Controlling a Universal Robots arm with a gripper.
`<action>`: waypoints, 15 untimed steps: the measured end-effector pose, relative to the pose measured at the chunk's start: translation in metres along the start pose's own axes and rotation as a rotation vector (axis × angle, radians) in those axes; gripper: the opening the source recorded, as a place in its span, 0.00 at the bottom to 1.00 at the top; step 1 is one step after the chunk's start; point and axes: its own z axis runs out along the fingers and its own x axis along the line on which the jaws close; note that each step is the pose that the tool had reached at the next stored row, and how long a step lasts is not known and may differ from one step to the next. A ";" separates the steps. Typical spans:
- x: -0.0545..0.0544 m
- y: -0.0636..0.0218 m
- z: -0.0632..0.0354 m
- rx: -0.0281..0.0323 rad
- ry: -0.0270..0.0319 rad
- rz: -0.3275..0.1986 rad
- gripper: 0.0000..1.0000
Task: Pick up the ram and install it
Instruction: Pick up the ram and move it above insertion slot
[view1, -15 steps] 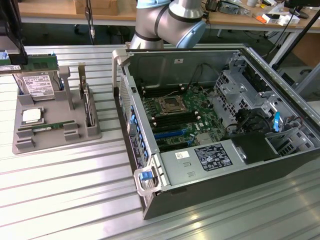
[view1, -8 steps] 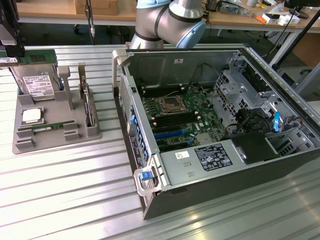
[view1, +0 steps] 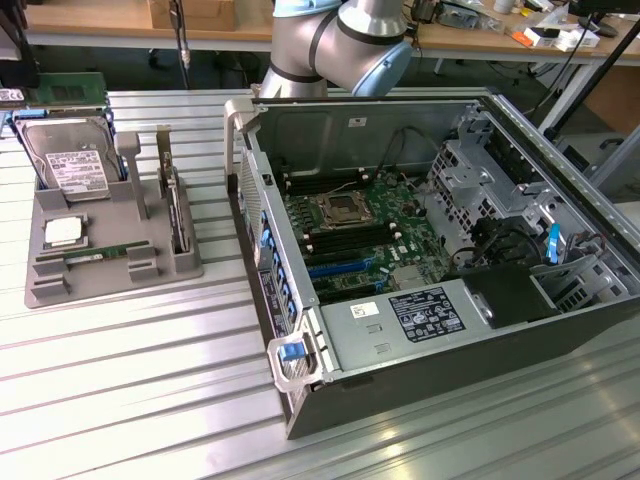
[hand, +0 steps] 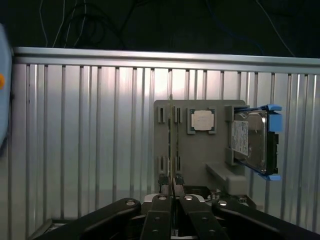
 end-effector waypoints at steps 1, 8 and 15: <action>0.000 0.0001 -0.0020 -0.0001 0.0000 0.000 0.12; 0.000 0.0007 -0.0163 -0.0001 0.0000 0.000 0.12; -0.001 0.0011 -0.0255 -0.0001 0.0000 0.000 0.12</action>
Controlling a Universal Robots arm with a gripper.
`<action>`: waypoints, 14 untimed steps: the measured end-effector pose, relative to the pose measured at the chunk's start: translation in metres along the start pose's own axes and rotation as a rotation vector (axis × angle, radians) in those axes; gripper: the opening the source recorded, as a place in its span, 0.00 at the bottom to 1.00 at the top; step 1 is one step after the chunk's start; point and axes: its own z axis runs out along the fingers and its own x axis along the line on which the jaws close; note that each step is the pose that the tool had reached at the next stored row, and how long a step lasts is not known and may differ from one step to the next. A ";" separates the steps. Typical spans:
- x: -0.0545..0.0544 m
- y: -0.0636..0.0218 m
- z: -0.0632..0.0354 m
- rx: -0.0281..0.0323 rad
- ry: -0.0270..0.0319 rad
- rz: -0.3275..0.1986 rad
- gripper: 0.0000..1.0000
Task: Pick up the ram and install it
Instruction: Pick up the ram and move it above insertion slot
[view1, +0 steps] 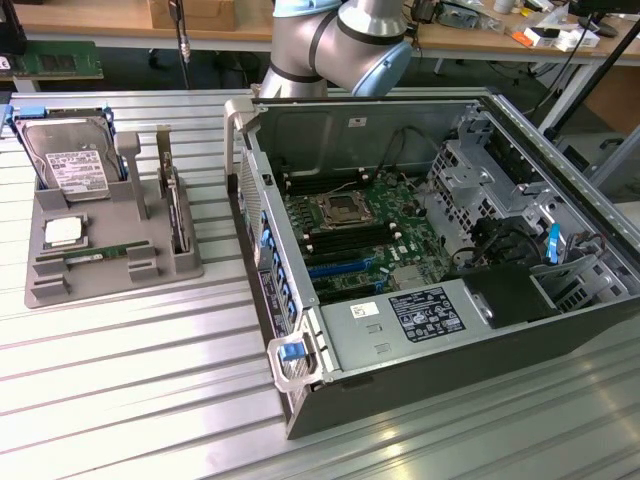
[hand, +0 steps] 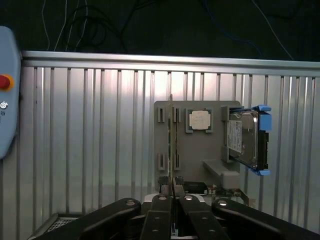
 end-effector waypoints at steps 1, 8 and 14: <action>0.000 0.0000 0.0000 0.0000 0.0000 0.000 0.12; 0.000 -0.0069 0.0033 0.0001 0.0003 0.000 0.12; 0.001 -0.0162 0.0042 0.0000 0.0013 0.000 0.12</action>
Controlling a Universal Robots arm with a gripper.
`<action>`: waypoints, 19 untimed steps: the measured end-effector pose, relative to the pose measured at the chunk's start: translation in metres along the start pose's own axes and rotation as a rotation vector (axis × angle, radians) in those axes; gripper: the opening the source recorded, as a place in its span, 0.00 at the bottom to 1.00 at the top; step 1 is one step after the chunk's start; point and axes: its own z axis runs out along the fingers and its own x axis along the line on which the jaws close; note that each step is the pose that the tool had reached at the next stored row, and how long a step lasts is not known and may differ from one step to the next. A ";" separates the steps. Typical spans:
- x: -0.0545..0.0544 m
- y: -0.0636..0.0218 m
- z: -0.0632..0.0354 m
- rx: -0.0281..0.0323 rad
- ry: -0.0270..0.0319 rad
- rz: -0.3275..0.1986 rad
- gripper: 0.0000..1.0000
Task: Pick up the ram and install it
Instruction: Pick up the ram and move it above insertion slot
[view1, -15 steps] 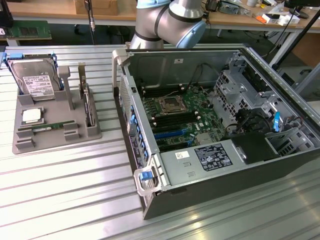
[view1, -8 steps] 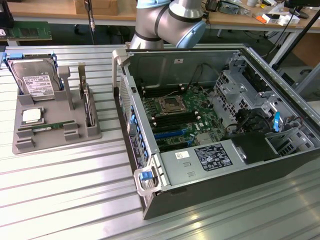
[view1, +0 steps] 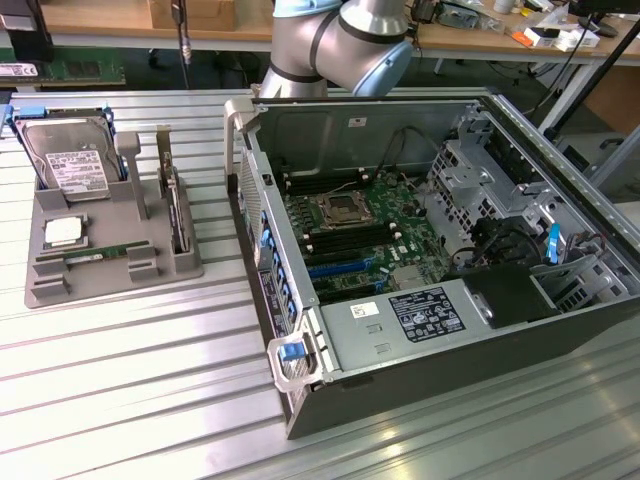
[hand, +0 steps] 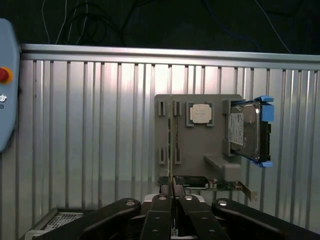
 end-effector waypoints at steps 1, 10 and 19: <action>0.000 -0.0046 0.0003 -0.0001 0.0019 0.000 0.12; 0.001 -0.0209 0.0014 -0.0003 0.0098 0.000 0.12; 0.001 -0.0434 0.0023 -0.0005 0.0157 0.001 0.12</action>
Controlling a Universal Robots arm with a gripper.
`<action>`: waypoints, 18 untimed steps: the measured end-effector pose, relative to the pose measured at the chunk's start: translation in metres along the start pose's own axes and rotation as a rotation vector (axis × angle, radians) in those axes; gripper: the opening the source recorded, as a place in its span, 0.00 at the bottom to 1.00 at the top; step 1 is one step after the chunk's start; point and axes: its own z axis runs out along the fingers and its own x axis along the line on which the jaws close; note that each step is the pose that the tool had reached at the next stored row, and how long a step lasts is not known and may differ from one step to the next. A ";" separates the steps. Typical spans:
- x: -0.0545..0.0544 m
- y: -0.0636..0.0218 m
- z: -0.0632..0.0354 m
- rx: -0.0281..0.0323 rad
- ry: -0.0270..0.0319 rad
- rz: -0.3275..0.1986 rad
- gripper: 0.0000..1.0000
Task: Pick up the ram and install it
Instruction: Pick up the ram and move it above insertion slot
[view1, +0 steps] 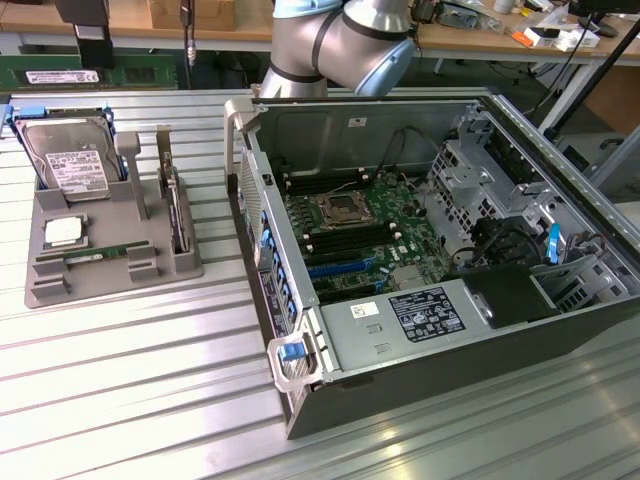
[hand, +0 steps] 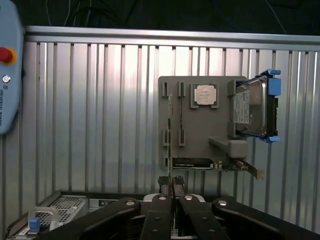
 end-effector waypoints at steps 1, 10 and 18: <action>0.000 -0.0017 0.0001 0.0000 0.0004 0.000 0.12; 0.001 -0.0209 0.0001 -0.0001 0.0034 0.000 0.12; 0.001 -0.0433 0.0001 -0.0001 0.0058 0.000 0.12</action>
